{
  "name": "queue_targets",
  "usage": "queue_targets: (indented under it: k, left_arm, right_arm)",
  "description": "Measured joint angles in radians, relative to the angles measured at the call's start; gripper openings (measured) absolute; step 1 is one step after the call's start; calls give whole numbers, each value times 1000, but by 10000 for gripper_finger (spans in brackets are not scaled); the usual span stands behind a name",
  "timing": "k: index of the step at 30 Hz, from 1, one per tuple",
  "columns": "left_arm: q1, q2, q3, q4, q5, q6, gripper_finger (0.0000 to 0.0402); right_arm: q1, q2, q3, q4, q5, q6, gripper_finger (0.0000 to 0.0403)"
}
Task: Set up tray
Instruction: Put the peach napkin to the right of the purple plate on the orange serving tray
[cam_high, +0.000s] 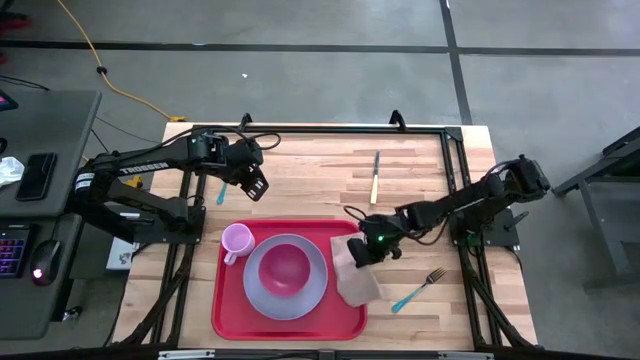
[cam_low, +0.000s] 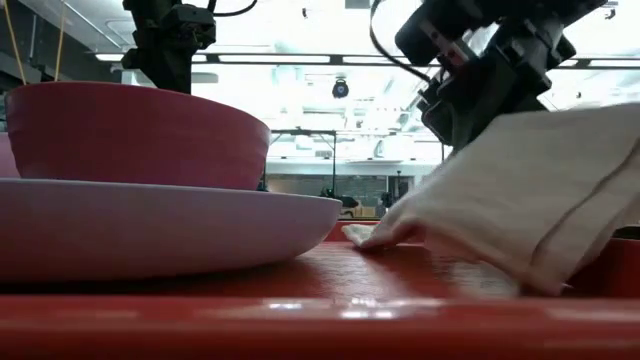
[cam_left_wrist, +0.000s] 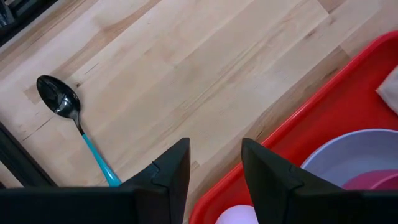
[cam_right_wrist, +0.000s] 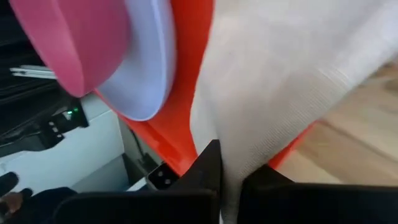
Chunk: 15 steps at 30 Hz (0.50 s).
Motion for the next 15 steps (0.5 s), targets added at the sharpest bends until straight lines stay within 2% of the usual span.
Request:
queue_targets:
  k: [8,15]
  left_arm:
    - [0,0,0,3,0,-2,175]
    - [0,0,0,4,0,-5,175]
  right_arm:
    - [-102,0,0,-52,-39,-105,0]
    - [-148,0,0,-95,-79,-125,0]
